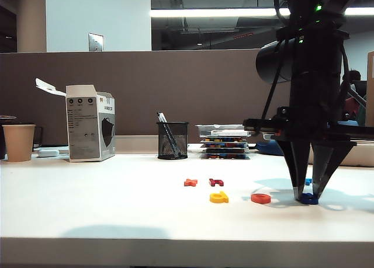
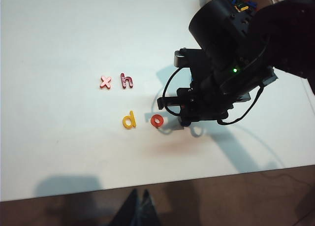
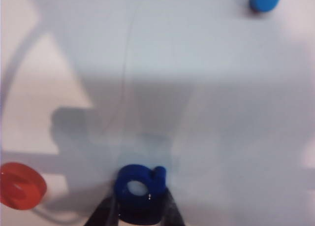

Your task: Select the appropriate letters from the row of letter magnets placed on the table to arrange into the word "dog".

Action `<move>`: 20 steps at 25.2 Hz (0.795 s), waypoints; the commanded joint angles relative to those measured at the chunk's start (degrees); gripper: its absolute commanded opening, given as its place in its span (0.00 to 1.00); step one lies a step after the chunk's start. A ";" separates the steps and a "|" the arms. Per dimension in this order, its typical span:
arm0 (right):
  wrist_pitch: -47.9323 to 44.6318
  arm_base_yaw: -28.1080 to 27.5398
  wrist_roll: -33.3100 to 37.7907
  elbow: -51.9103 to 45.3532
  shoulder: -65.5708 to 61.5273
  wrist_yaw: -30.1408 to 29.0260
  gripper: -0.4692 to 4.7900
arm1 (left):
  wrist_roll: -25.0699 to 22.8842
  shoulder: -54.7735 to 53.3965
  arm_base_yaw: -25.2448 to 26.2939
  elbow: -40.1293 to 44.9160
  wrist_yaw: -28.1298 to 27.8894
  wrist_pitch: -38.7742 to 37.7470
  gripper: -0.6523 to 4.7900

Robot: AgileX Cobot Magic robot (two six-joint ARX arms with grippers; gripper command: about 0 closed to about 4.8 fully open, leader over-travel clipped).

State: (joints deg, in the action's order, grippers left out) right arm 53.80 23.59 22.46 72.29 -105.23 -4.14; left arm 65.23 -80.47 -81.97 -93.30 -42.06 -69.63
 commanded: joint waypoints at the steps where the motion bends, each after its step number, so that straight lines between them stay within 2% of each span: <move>1: 0.74 0.04 0.02 -0.20 0.15 -0.07 0.24 | -0.13 0.13 -0.07 -0.13 -0.37 0.28 0.11; 2: 0.72 0.04 0.02 -0.20 0.15 -0.07 0.31 | -0.11 0.13 -0.07 -0.13 -0.37 0.28 0.11; 3: 0.57 0.04 0.02 -0.20 0.17 -0.07 0.32 | -0.11 0.13 -0.07 -0.13 -0.37 0.28 0.11; 9: -0.09 0.04 0.02 -0.11 0.28 -0.07 0.32 | -0.11 0.13 -0.07 -0.13 -0.37 0.28 0.11; 11: -0.33 0.04 0.02 -0.04 0.31 -0.07 0.44 | -0.13 0.13 -0.07 -0.13 -0.37 0.28 0.11; 20: -0.28 0.04 0.02 0.09 1.38 -0.07 0.45 | -0.13 0.13 -0.07 -0.13 -0.37 0.28 0.11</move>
State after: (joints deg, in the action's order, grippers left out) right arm 53.82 23.59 22.46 72.03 -105.03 -4.16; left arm 65.23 -80.47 -81.97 -93.30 -42.06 -69.63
